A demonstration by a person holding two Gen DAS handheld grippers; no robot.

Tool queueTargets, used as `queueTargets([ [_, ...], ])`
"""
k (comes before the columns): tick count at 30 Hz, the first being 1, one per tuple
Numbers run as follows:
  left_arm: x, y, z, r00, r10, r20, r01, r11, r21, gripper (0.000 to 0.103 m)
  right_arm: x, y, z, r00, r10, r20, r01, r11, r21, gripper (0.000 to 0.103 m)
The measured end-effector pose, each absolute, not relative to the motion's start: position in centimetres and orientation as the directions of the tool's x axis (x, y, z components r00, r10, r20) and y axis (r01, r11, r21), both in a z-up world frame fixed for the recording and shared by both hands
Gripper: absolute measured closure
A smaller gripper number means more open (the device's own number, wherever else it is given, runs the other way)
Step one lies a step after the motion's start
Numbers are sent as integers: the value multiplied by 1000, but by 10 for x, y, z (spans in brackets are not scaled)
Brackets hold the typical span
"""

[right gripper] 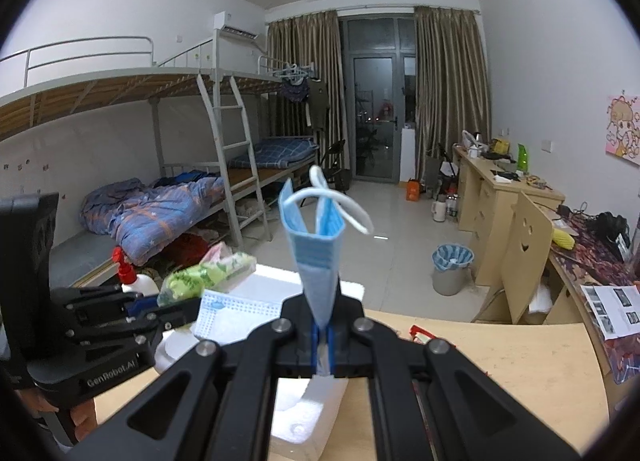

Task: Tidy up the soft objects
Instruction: 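Carry the snack bag and mask with both tools over the white foam box, then open the left tool to drop the snack bag into the foam box, then lower the blue mask into the foam box and open the right tool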

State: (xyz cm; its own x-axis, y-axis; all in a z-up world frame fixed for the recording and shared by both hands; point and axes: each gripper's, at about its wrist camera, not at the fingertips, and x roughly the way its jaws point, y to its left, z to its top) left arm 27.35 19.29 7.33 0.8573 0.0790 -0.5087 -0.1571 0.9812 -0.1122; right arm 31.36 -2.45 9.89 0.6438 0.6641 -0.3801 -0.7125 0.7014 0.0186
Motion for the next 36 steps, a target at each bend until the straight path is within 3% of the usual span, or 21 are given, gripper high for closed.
queueTargets([
  [15, 288, 194, 63, 833, 63, -549, -140, 985, -99, 88, 321, -26, 104, 664, 650, -370, -689, 724, 36, 98],
  [18, 288, 194, 61, 836, 72, -544, -143, 986, -90, 84, 322, -26, 103, 663, 651, -369, -692, 722, 32, 98],
  [21, 289, 194, 60, 834, 84, -546, -152, 985, -82, 72, 322, -28, 104, 665, 652, -365, -692, 722, 30, 98],
  [26, 287, 195, 60, 838, 116, -533, -181, 981, -70, 14, 324, -31, 103, 669, 649, -363, -687, 726, 34, 98],
  [29, 285, 194, 61, 845, 152, -513, -206, 977, -49, 7, 324, -32, 103, 670, 648, -363, -685, 728, 37, 98],
  [36, 282, 199, 60, 837, 185, -515, -240, 970, -42, 6, 328, -31, 100, 666, 648, -371, -685, 727, 41, 98],
])
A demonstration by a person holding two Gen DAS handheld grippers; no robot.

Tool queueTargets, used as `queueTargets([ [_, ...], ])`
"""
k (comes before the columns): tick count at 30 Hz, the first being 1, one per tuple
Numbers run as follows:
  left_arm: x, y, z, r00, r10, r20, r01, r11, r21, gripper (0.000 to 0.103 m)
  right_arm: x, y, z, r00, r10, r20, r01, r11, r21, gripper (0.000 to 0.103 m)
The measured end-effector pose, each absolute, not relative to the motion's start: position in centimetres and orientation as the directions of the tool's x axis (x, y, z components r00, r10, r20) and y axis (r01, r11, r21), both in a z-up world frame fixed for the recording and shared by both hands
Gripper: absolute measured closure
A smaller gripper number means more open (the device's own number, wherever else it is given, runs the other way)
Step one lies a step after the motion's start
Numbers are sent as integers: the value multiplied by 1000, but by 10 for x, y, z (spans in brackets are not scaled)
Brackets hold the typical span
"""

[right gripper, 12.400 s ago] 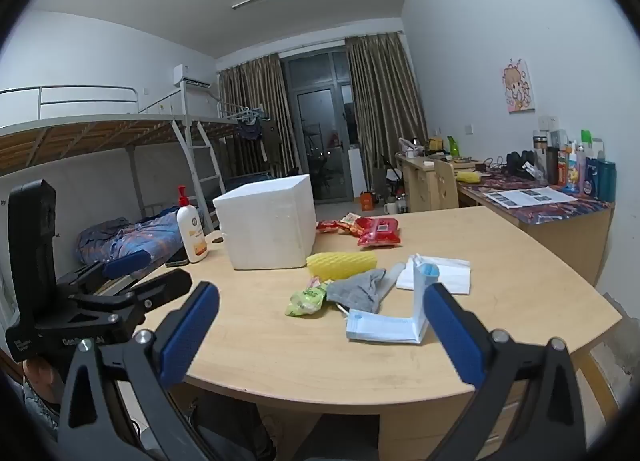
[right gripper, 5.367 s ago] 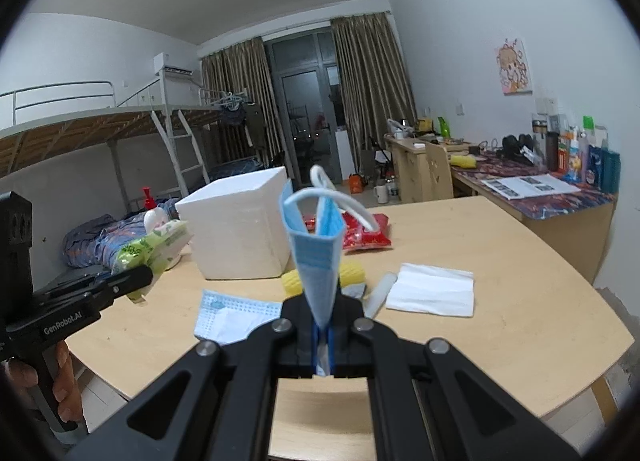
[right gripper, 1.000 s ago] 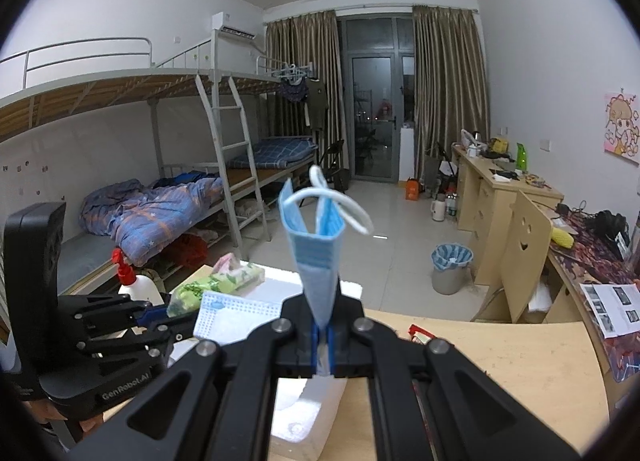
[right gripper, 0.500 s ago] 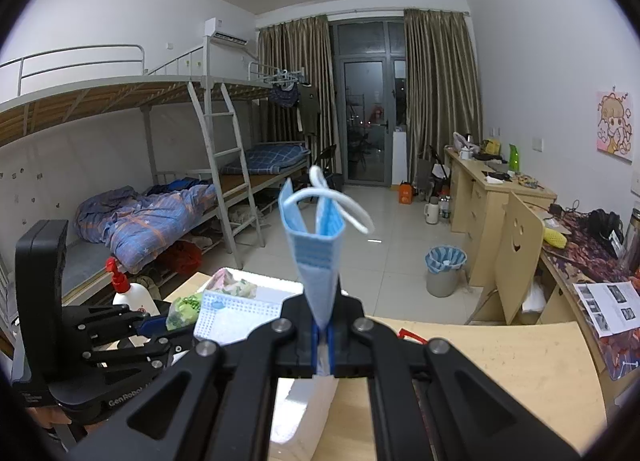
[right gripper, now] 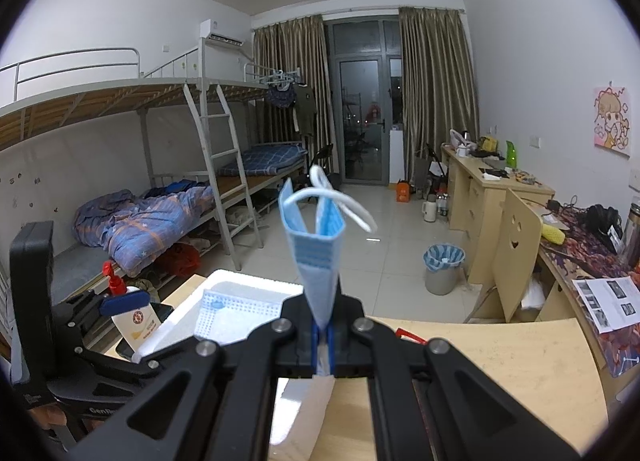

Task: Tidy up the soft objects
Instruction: 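Lower the blue mask into the foam box and open the right tool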

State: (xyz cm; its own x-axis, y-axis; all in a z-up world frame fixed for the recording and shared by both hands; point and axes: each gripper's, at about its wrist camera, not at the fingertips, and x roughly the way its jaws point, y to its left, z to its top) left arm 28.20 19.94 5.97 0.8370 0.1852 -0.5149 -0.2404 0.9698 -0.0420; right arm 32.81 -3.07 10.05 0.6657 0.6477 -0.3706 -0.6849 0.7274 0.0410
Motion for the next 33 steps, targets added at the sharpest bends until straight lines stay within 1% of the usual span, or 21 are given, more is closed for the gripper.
queueTargets([
  [10, 251, 210, 67, 844, 241, -479, -297, 954, -43, 6, 328, -22, 93, 633, 665, -397, -709, 704, 49, 98],
  [24, 203, 255, 79, 824, 364, -434, -425, 904, -48, 6, 319, 11, 85, 575, 694, -432, -750, 658, 59, 98],
  [29, 197, 263, 82, 825, 374, -424, -437, 898, -57, 6, 320, 20, 80, 555, 698, -453, -761, 646, 63, 98],
  [33, 201, 260, 79, 822, 367, -435, -430, 901, -52, 6, 323, 22, 74, 545, 692, -473, -762, 645, 65, 98],
])
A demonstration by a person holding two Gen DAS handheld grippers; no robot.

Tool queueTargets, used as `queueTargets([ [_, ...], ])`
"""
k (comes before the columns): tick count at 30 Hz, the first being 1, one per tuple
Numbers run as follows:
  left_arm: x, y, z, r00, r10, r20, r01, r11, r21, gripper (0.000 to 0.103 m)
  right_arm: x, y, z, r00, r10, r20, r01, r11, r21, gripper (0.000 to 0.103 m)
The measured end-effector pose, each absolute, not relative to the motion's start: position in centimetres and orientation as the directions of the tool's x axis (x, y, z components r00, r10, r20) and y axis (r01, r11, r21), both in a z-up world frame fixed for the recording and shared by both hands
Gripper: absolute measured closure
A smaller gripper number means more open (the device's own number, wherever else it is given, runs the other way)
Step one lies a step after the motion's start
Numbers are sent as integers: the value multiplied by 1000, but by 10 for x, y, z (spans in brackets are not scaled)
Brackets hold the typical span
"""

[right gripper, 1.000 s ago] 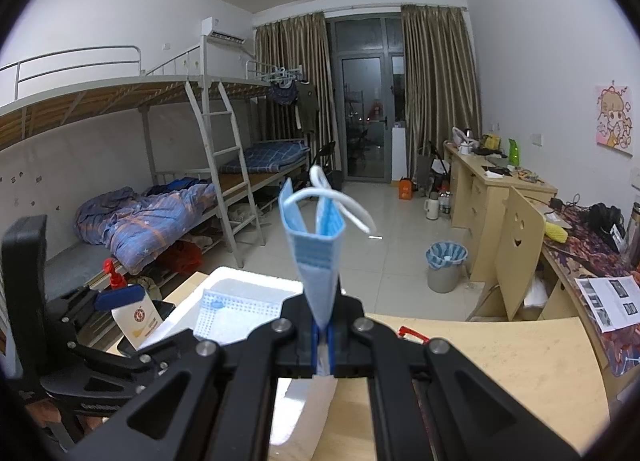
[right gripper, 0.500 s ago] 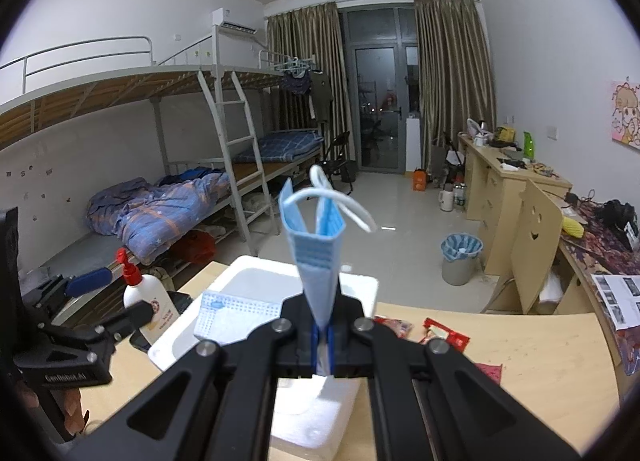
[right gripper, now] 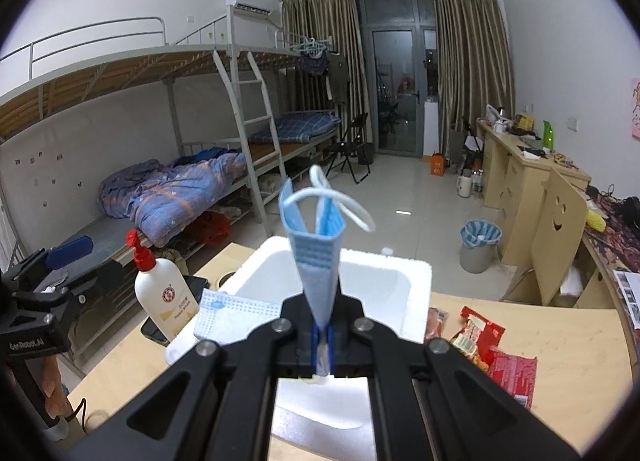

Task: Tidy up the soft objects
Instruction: 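Lower the blue mask into the foam box and open the right tool, then withdraw both tools from the foam box toward the grey sock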

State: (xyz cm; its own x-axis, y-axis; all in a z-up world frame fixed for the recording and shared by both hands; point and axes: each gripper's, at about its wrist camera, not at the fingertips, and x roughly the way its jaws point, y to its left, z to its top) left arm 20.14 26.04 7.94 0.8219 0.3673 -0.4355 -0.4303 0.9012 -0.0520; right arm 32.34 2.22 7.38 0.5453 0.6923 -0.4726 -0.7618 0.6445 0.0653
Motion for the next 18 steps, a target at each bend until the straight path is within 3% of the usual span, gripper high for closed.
queueTargets([
  [8, 205, 257, 77, 825, 349, -445, -411, 910, -48, 6, 322, 25, 70, 551, 671, -497, -756, 653, 43, 97],
  [10, 205, 258, 77, 825, 349, -445, -411, 910, -48, 6, 322, 28, 70, 555, 661, -505, -753, 657, 33, 90],
  [15, 206, 256, 77, 826, 345, -446, -407, 912, -48, 6, 319, 22, 72, 571, 667, -478, -744, 667, 40, 30],
  [18, 207, 255, 77, 827, 343, -446, -405, 913, -48, 6, 316, 20, 76, 584, 667, -464, -741, 670, 30, 22],
])
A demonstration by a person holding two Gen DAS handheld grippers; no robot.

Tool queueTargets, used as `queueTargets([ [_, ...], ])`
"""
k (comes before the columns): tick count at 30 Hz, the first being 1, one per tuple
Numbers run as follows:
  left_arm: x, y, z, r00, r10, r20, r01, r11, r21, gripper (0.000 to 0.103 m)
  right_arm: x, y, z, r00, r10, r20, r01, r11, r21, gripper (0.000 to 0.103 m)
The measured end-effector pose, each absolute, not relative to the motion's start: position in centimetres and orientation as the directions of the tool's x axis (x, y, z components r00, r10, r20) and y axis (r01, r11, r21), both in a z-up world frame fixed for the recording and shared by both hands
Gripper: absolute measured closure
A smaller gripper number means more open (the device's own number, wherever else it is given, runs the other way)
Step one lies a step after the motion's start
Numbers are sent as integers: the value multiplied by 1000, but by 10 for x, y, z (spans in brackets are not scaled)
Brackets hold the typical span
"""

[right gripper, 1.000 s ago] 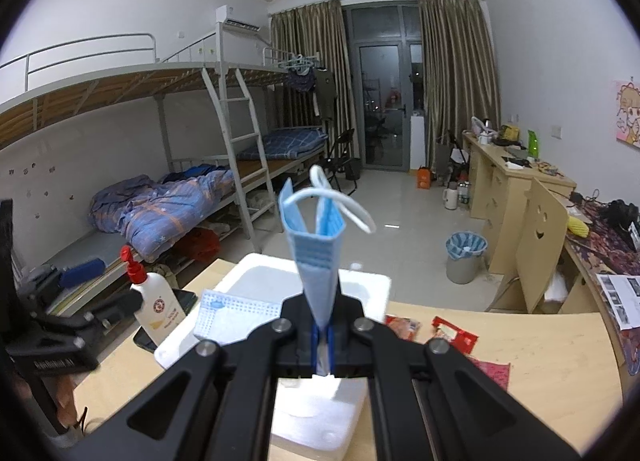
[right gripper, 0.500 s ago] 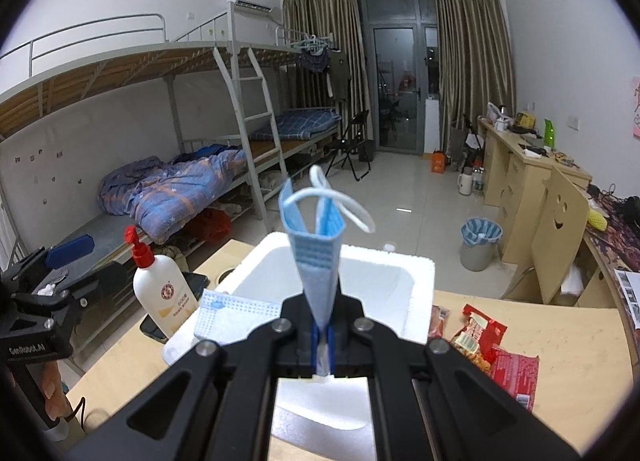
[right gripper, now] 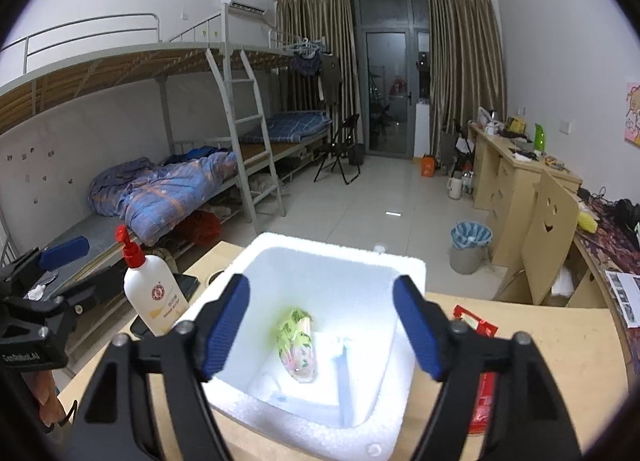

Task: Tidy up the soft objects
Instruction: 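Withdraw both tools from the foam box toward the grey sock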

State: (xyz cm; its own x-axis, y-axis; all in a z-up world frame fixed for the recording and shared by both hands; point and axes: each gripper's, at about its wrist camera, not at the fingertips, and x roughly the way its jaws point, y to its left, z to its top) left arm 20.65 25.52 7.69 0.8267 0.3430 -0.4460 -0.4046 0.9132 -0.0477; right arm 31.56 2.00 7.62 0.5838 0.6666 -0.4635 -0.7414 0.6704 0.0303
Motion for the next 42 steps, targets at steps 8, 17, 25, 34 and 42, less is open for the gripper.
queueTargets([
  [8, 206, 254, 75, 837, 331, -436, -394, 917, -59, 6, 312, 25, 78, 604, 654, -455, -732, 682, 9, 16],
  [17, 202, 248, 78, 853, 319, -413, -377, 924, -66, 6, 310, 24, 76, 608, 631, -482, -715, 699, 12, 8],
  [25, 198, 245, 77, 856, 312, -412, -371, 926, -70, 6, 308, 13, 80, 589, 653, -476, -711, 698, 78, 0],
  [34, 190, 238, 83, 861, 314, -401, -377, 922, -90, 6, 298, 1, 84, 576, 655, -489, -702, 703, 114, 0],
  [42, 179, 227, 85, 864, 319, -390, -379, 921, -85, 6, 273, -6, 87, 679, 595, -430, -665, 747, -15, 0],
])
